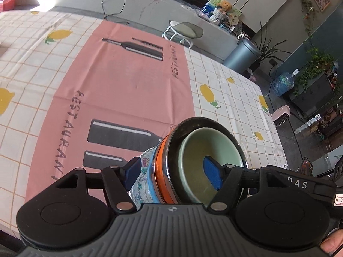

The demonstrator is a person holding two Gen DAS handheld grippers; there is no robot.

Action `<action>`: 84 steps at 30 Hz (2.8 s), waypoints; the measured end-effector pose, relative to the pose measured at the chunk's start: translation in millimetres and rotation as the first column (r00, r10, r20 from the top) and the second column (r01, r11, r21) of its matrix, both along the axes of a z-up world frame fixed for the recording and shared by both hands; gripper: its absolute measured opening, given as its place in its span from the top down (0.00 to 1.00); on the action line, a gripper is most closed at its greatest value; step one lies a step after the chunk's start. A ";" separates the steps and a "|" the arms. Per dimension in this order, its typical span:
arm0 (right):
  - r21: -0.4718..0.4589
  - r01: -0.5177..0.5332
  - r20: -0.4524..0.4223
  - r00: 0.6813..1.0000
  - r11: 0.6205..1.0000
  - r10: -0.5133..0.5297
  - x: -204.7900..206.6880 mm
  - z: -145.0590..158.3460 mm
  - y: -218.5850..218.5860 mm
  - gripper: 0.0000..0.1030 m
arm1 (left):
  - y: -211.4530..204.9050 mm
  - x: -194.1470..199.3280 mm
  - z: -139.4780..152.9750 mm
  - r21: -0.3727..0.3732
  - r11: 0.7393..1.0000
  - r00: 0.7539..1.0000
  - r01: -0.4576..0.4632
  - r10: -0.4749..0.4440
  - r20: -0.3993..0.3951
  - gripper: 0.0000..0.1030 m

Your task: Organize plates and bowls

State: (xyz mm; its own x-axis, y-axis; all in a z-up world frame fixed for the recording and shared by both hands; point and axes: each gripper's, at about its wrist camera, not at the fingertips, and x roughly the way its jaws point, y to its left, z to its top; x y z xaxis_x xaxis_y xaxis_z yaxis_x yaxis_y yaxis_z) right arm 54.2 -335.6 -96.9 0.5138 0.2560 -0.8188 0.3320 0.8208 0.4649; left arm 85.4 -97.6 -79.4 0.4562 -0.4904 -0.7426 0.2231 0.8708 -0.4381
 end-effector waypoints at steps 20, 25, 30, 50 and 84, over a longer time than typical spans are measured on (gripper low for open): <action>-0.505 0.097 0.449 0.878 0.857 0.166 -101.1 112.2 92.5 0.03 | 39.8 -122.8 97.9 0.243 0.964 0.725 -0.104 -0.094 0.683 0.16; -0.546 0.146 0.515 0.836 0.825 0.192 -133.0 115.0 110.7 0.03 | 37.9 -139.8 97.0 0.286 0.941 0.663 -0.178 -0.100 0.742 0.08; -0.570 0.186 0.533 0.825 0.800 0.189 -154.1 110.9 128.3 0.03 | 32.9 -148.6 89.5 0.334 0.922 0.678 -0.197 -0.118 0.725 0.08; -0.667 0.155 0.388 0.908 0.729 0.161 -157.1 46.1 157.1 0.03 | 38.4 -129.6 14.5 0.439 0.890 0.890 -0.123 -0.098 0.446 0.08; -0.638 0.056 0.253 0.957 0.768 0.140 -132.5 15.5 157.7 0.03 | 39.2 -119.1 -6.0 0.476 0.876 0.936 -0.075 -0.104 0.338 0.08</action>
State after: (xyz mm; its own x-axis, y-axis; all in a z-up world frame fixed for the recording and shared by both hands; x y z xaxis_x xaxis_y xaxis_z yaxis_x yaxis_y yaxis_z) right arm -78.4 -177.9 -81.4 0.7382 -0.2427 -0.6293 0.2320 0.9675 -0.1010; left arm -33.7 -58.4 -85.5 0.7197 -0.1276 -0.6825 0.2949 0.9461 0.1341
